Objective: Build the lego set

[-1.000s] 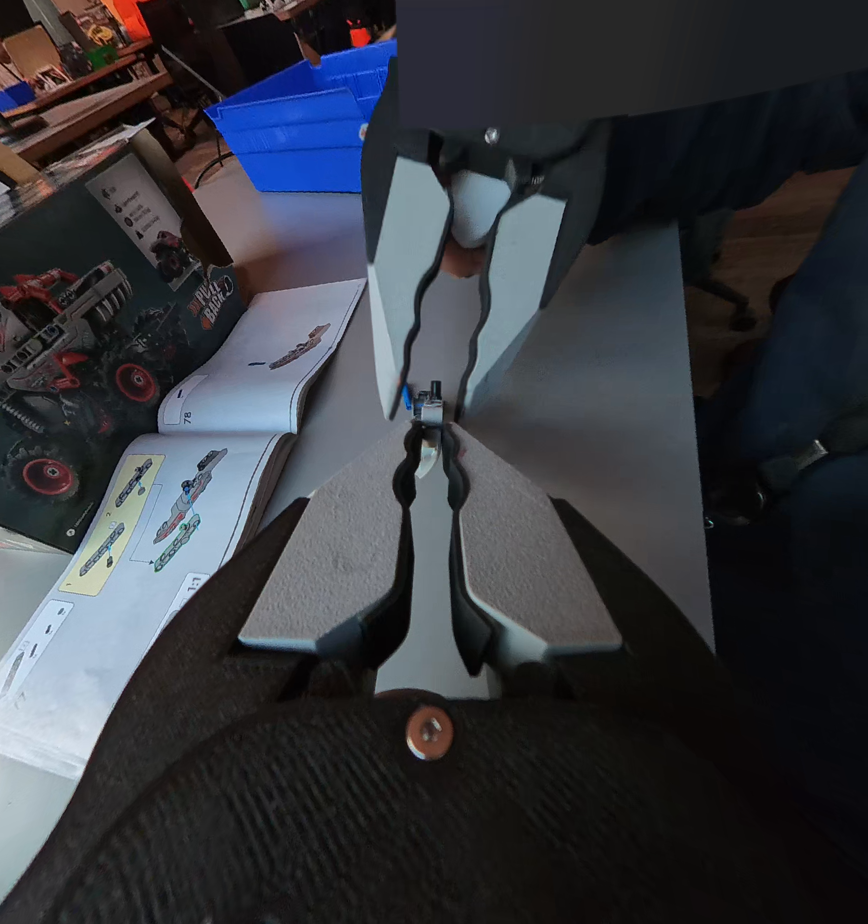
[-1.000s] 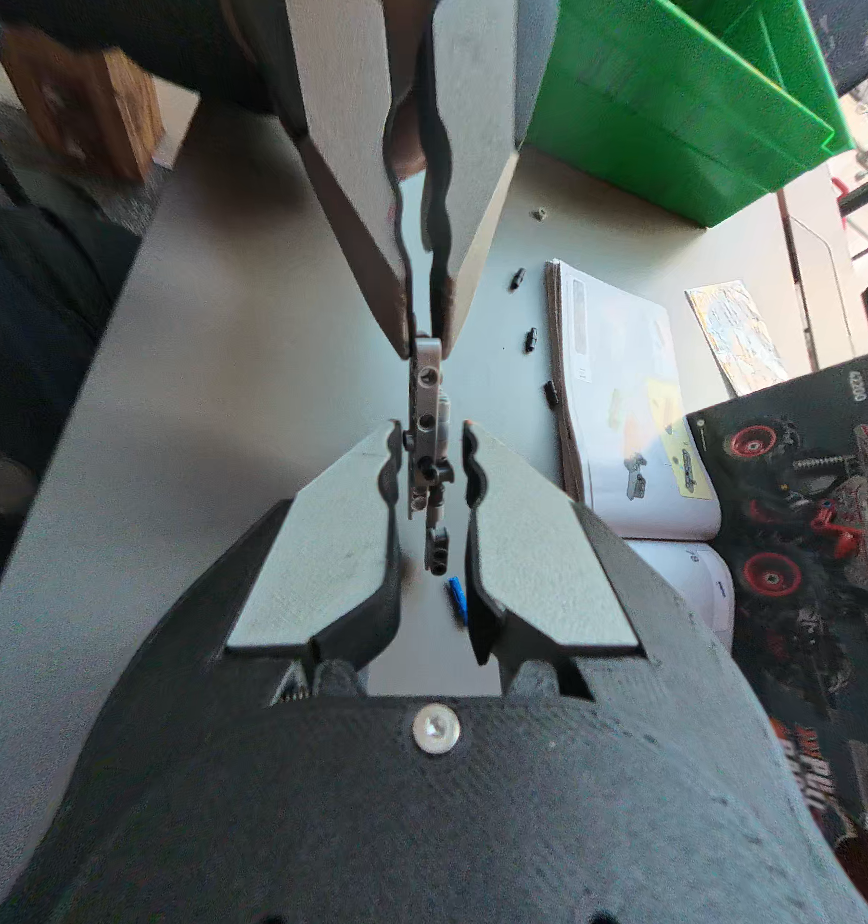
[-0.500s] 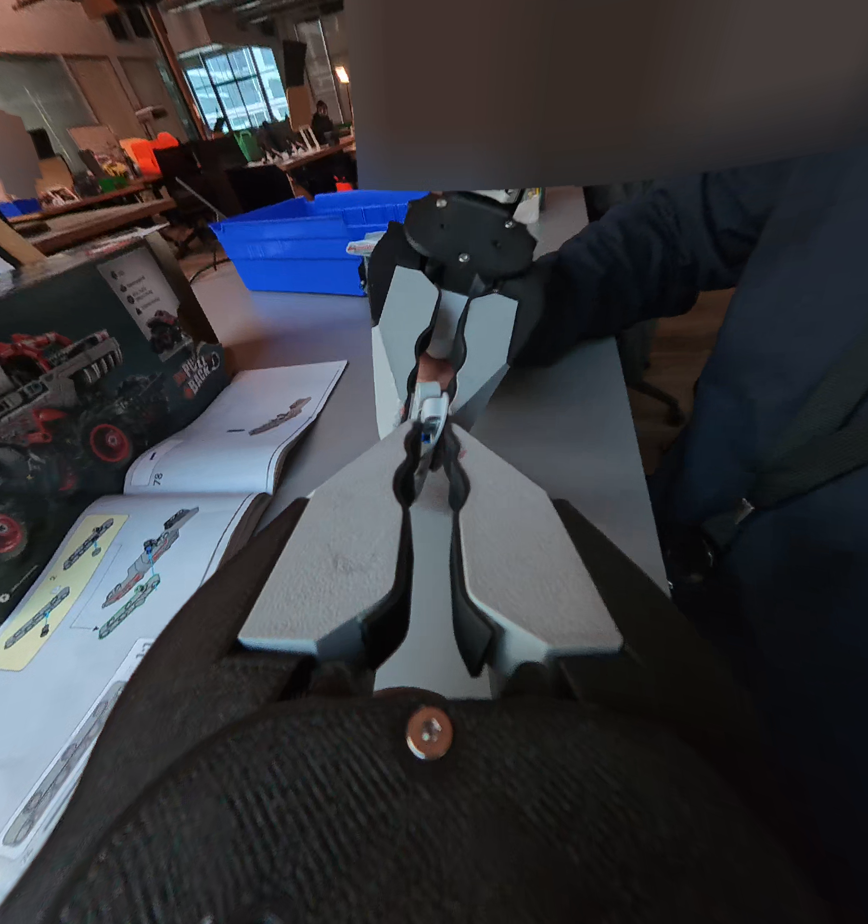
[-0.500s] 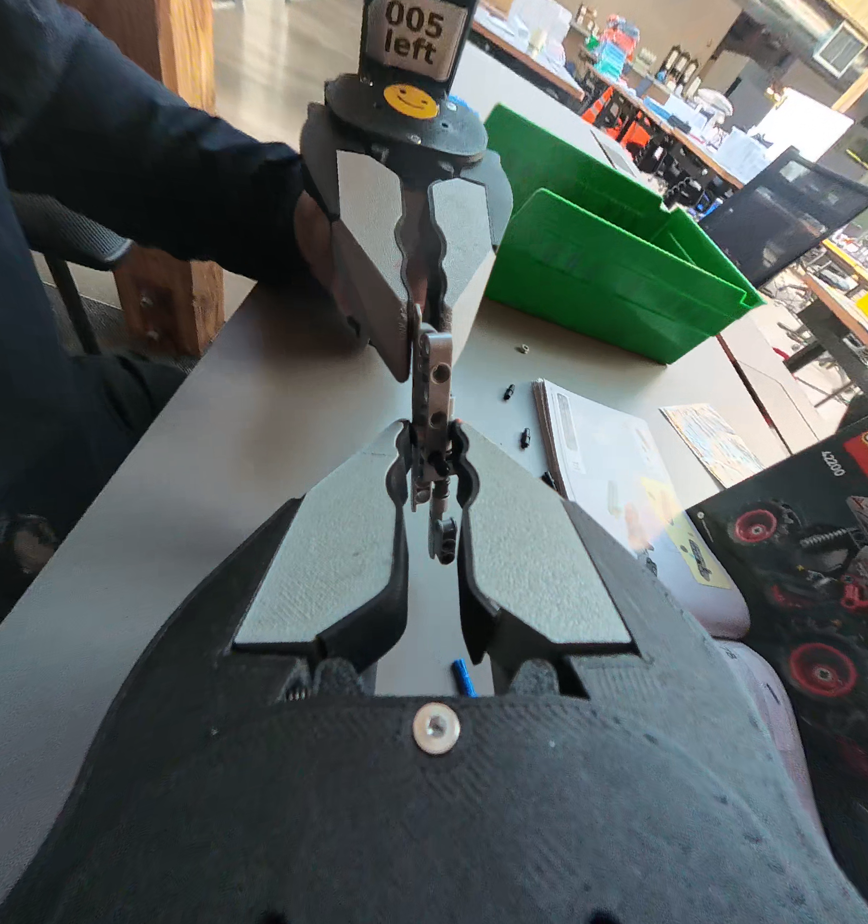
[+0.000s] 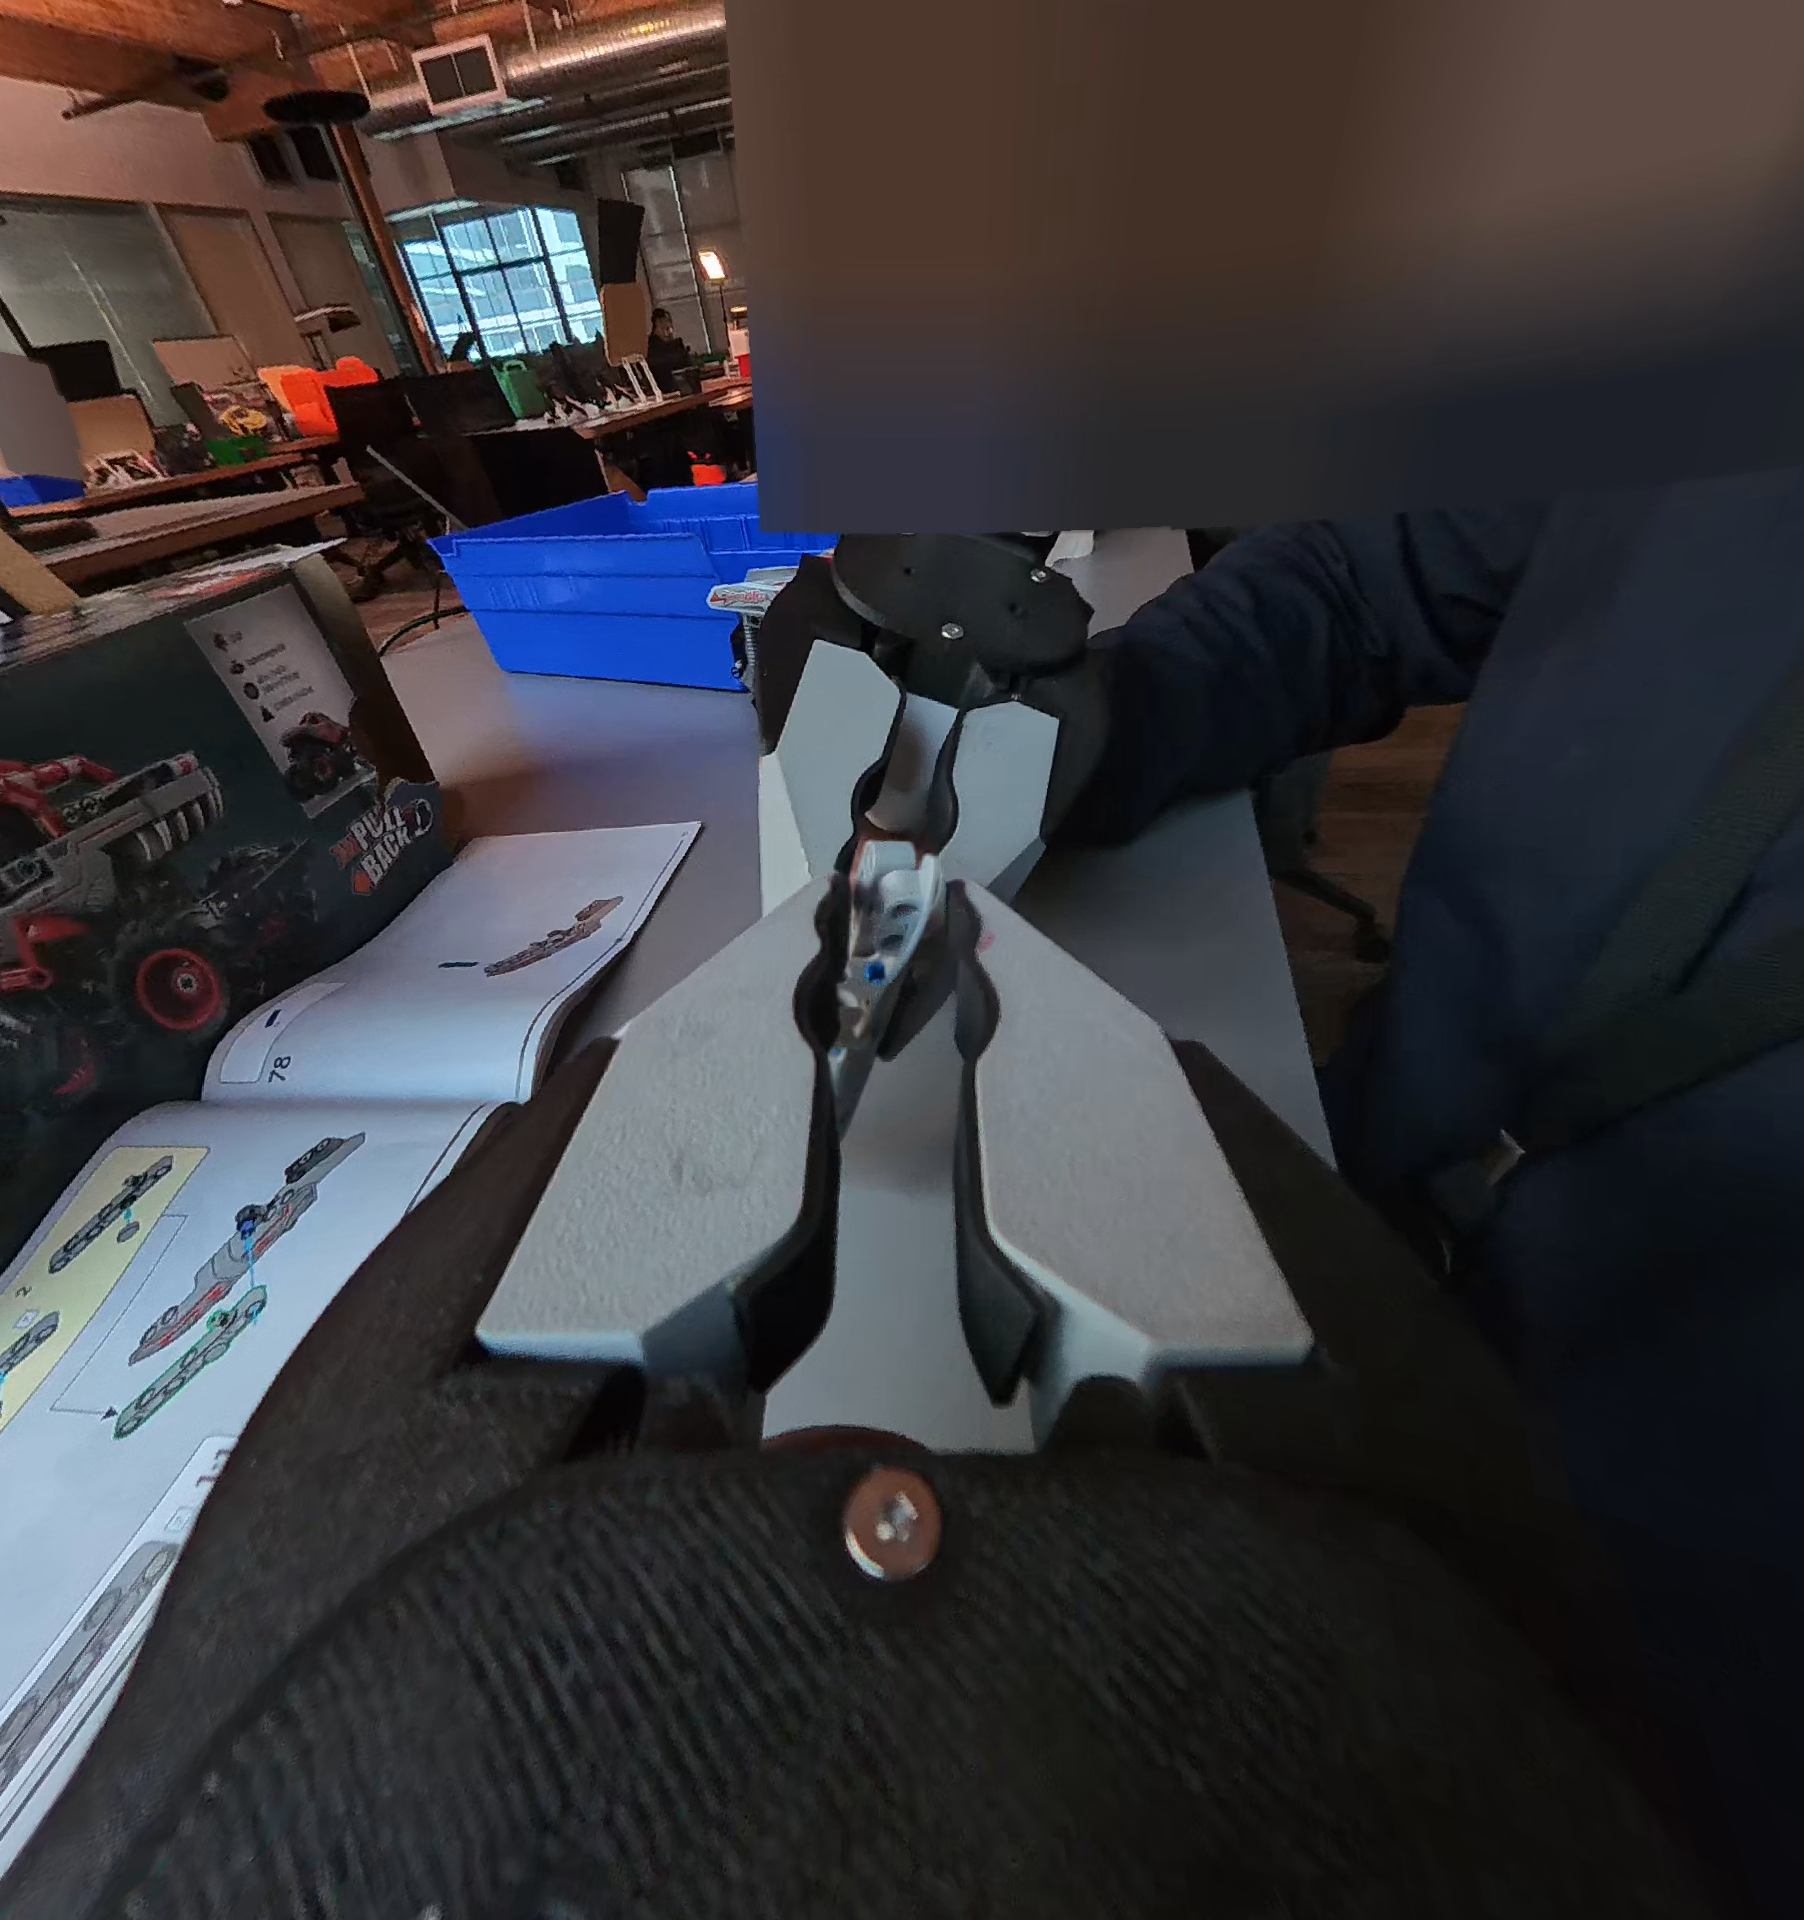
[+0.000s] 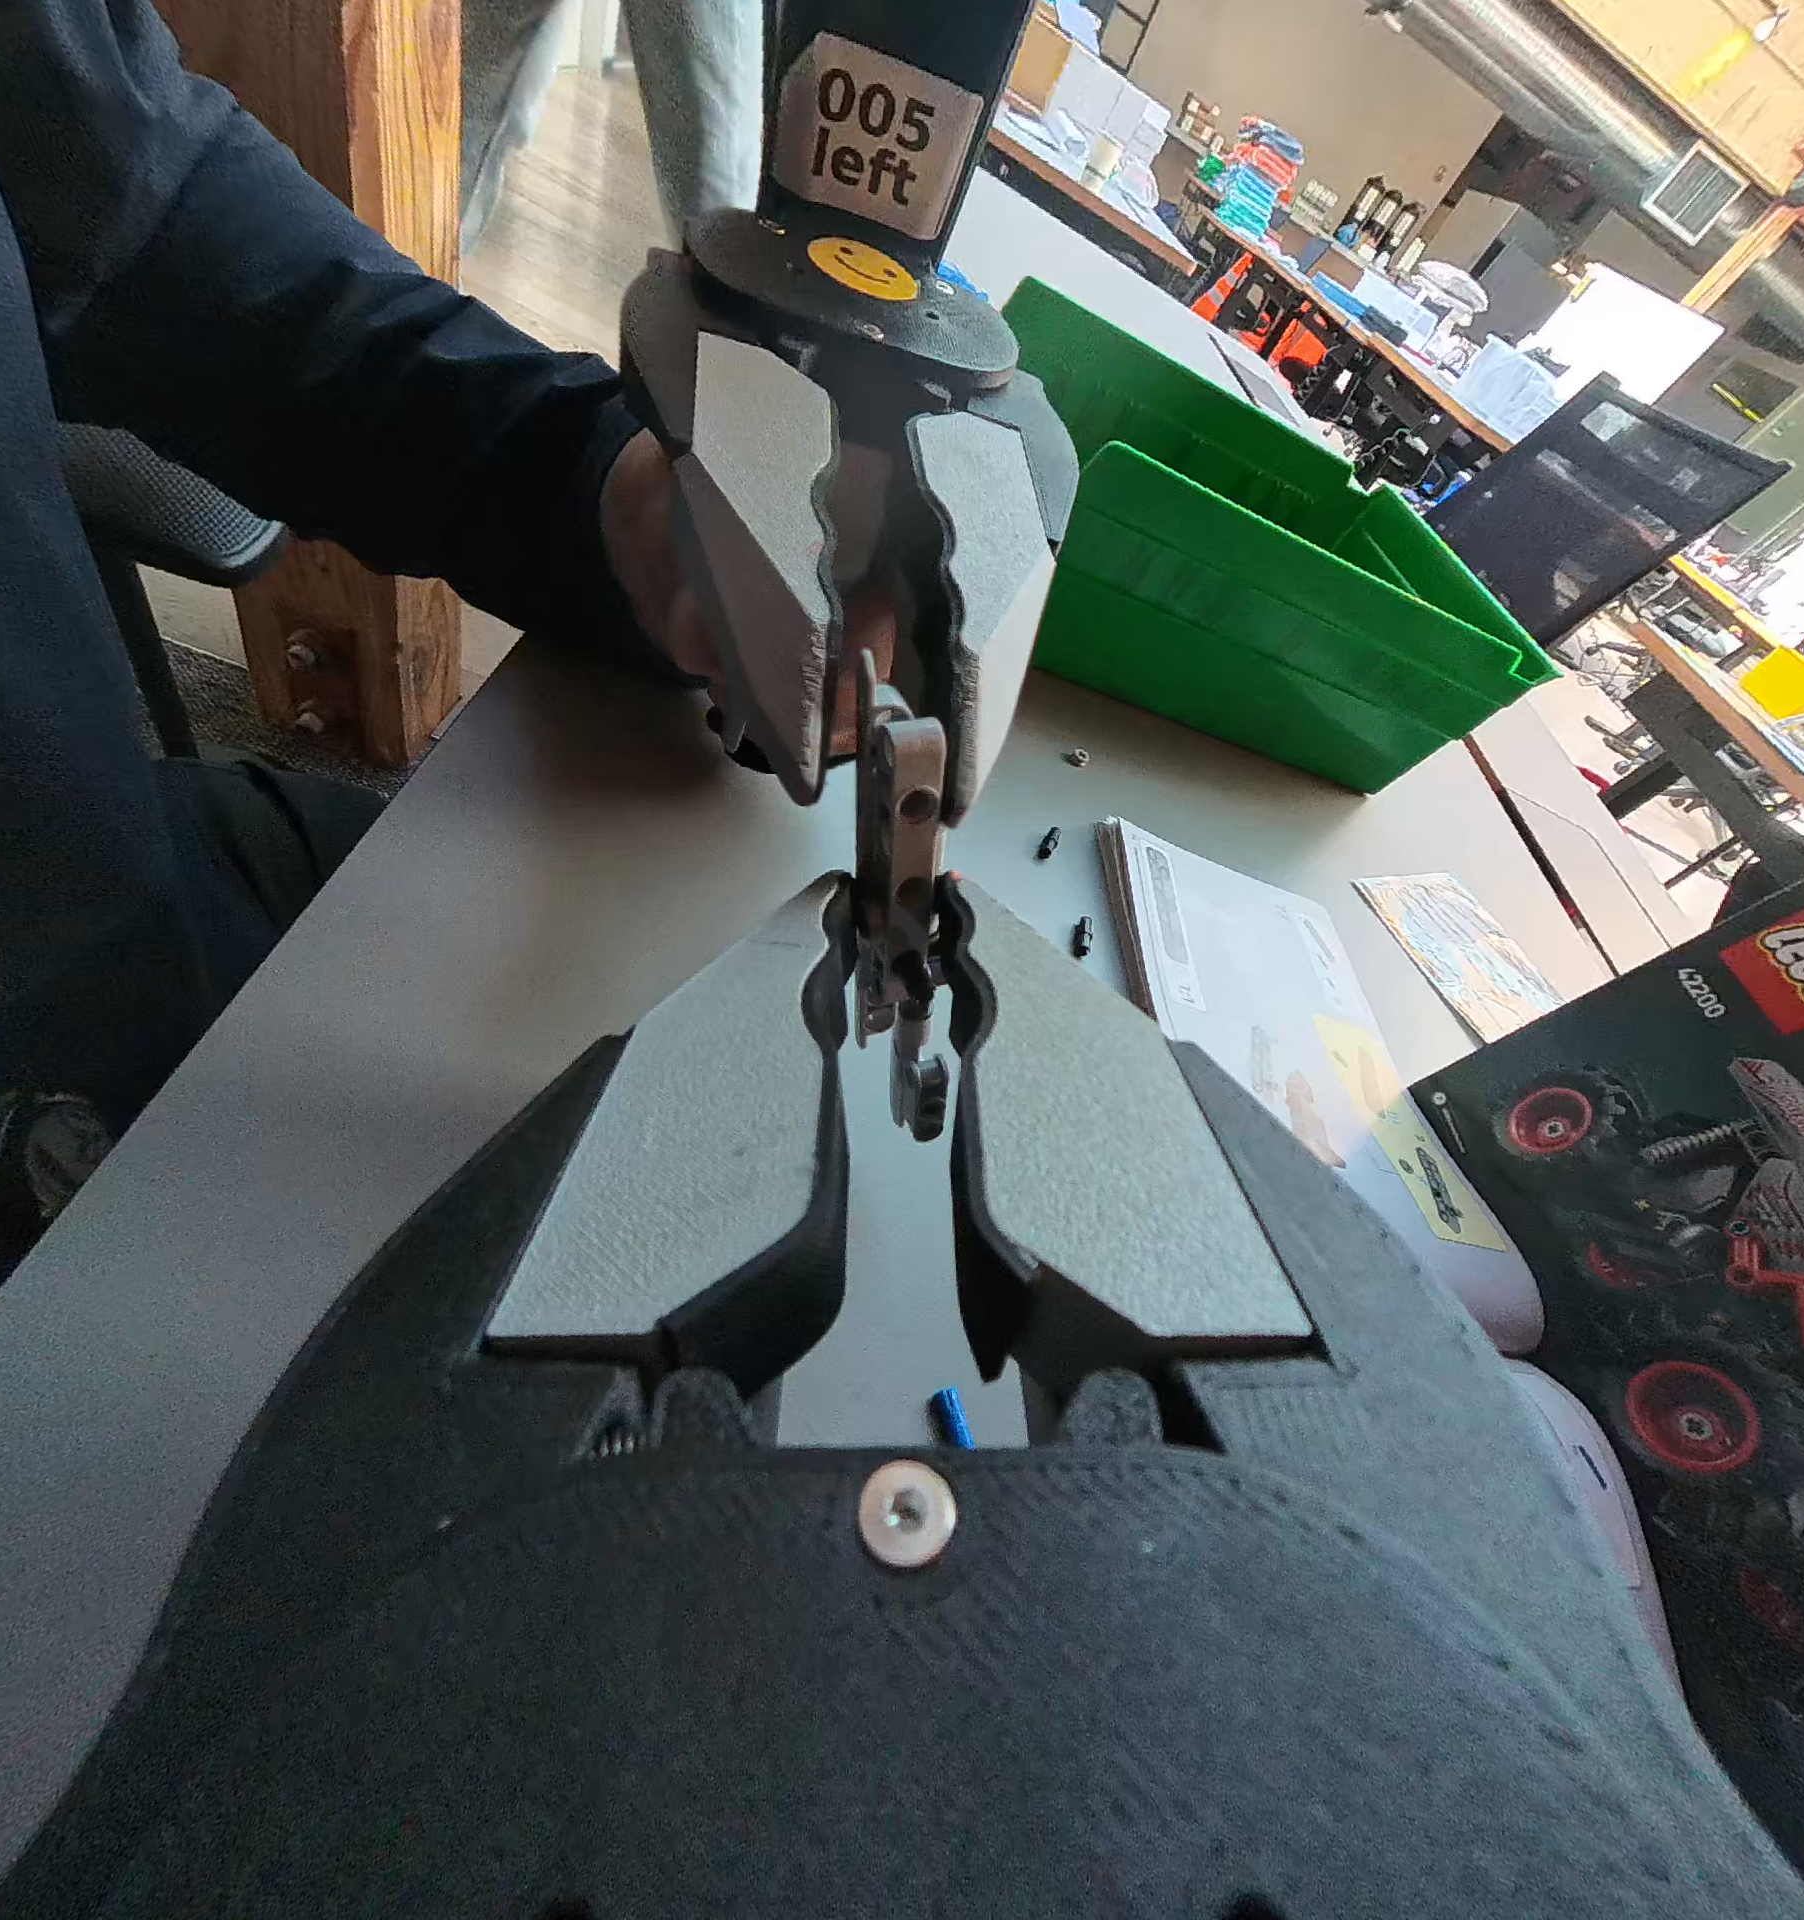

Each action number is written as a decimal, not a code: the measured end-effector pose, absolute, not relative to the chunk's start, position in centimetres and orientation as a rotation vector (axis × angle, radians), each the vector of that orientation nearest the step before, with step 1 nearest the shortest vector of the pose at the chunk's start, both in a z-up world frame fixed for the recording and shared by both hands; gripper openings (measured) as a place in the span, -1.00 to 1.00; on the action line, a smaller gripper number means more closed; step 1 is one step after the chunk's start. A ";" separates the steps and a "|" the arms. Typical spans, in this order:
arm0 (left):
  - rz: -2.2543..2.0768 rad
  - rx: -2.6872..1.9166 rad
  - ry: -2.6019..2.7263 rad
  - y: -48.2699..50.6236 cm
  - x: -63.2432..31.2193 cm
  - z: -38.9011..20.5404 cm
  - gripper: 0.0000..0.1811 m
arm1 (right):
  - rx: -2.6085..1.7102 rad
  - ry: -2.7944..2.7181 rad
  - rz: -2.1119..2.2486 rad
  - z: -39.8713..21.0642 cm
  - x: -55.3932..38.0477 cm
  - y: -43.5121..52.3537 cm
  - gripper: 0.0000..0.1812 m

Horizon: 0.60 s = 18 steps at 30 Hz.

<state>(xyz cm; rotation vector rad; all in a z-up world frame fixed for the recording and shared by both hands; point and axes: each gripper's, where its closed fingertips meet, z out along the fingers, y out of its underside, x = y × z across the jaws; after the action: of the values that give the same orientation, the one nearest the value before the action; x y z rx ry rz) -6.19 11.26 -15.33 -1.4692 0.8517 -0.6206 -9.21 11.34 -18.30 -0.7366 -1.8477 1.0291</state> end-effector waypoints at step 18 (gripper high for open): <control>-0.532 -1.502 0.876 10.8 -9.4 -16.7 -0.95 | -1.129 -1.924 0.978 -21.0 -5.0 18.6 -0.74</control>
<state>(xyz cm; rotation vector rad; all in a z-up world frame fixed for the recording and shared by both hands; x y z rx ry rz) -9.38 10.81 -16.66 -1.5020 0.8758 -0.5325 -4.96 18.56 -20.98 -1.1294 -1.9238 0.9780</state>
